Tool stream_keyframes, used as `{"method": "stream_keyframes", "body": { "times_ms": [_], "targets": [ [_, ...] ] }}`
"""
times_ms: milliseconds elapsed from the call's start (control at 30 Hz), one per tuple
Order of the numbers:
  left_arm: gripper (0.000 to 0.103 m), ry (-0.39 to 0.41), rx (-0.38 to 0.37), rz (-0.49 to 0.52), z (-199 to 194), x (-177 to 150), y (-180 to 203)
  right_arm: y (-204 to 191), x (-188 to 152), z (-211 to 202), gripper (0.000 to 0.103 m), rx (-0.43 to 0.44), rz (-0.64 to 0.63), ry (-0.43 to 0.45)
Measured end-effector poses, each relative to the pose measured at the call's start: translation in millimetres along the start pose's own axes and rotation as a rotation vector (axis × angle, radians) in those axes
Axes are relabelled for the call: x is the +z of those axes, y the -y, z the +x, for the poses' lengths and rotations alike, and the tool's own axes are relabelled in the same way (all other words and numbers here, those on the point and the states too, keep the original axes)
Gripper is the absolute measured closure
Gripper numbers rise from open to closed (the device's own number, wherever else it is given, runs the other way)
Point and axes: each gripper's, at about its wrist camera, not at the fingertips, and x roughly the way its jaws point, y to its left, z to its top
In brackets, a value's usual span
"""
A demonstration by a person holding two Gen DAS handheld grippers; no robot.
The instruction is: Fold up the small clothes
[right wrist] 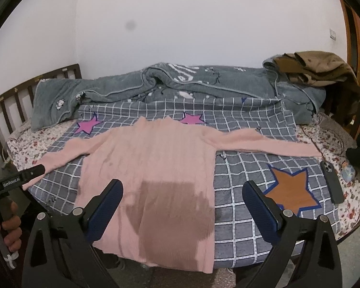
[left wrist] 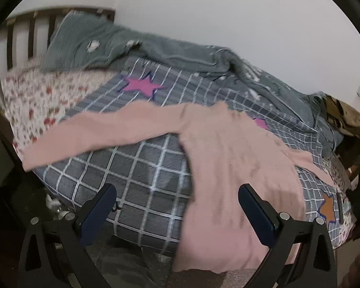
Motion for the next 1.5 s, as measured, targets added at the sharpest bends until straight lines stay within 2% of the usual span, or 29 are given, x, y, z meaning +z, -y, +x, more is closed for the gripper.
{"method": "stream_keyframes", "body": {
  "times_ms": [233,400,500,600,700,800,900,1000,1067,1100,1167,1200,1267,1367,1500],
  "targets": [
    [0.003,-0.047,0.085,-0.084,48.4,6.3,-66.3,-1.0,-14.6,45.4,0.006,0.025,0.040,-0.066],
    [0.004,-0.064,0.105,-0.164,71.7,14.3,-115.3,-7.6,-24.6,70.9,0.011,0.013,0.025,-0.111],
    [0.004,-0.056,0.091,-0.225,79.7,19.3,-139.9,-13.5,-30.0,81.7,0.012,0.012,0.019,-0.128],
    [0.005,-0.070,0.015,-0.322,93.6,22.7,-166.4,-20.3,-31.8,88.4,0.012,0.014,0.007,-0.136],
    [0.018,-0.087,-0.002,-0.393,108.8,23.3,-185.2,-24.2,-30.0,92.8,0.013,0.054,0.037,-0.160],
    [0.019,-0.045,-0.015,-0.410,110.6,24.9,-191.8,-28.7,-24.3,95.0,0.013,0.081,0.058,-0.157],
    [0.023,-0.023,-0.024,-0.451,115.6,29.8,-200.7,-35.7,-19.9,99.5,0.013,0.068,0.044,-0.152],
    [0.034,-0.005,-0.026,-0.495,116.2,30.9,-210.8,-39.2,-18.7,109.1,0.013,0.066,0.041,-0.173],
    [0.050,0.004,-0.010,-0.524,113.3,27.9,-218.1,-40.3,-18.5,113.3,0.013,0.059,0.037,-0.181],
    [0.054,0.009,-0.006,-0.536,112.1,26.5,-220.6,-40.6,-18.7,114.5,0.013,0.057,0.034,-0.182],
    [0.071,0.012,0.024,-0.539,109.7,24.7,-224.3,-40.0,-18.8,116.6,0.013,0.060,0.037,-0.186],
    [0.075,0.015,0.037,-0.536,108.0,24.3,-225.8,-39.1,-18.5,117.2,0.013,0.062,0.038,-0.189],
    [0.095,0.025,0.068,-0.523,104.0,25.3,-227.0,-37.6,-18.4,117.3,0.014,0.060,0.039,-0.189],
    [0.096,0.028,0.107,-0.467,98.1,34.5,-220.1,-34.5,-17.2,114.4,0.014,0.066,0.040,-0.179],
    [0.097,0.081,0.164,-0.383,79.0,54.3,-194.9,-25.8,-15.7,109.3,0.014,0.070,0.047,-0.164]
  ]
}}
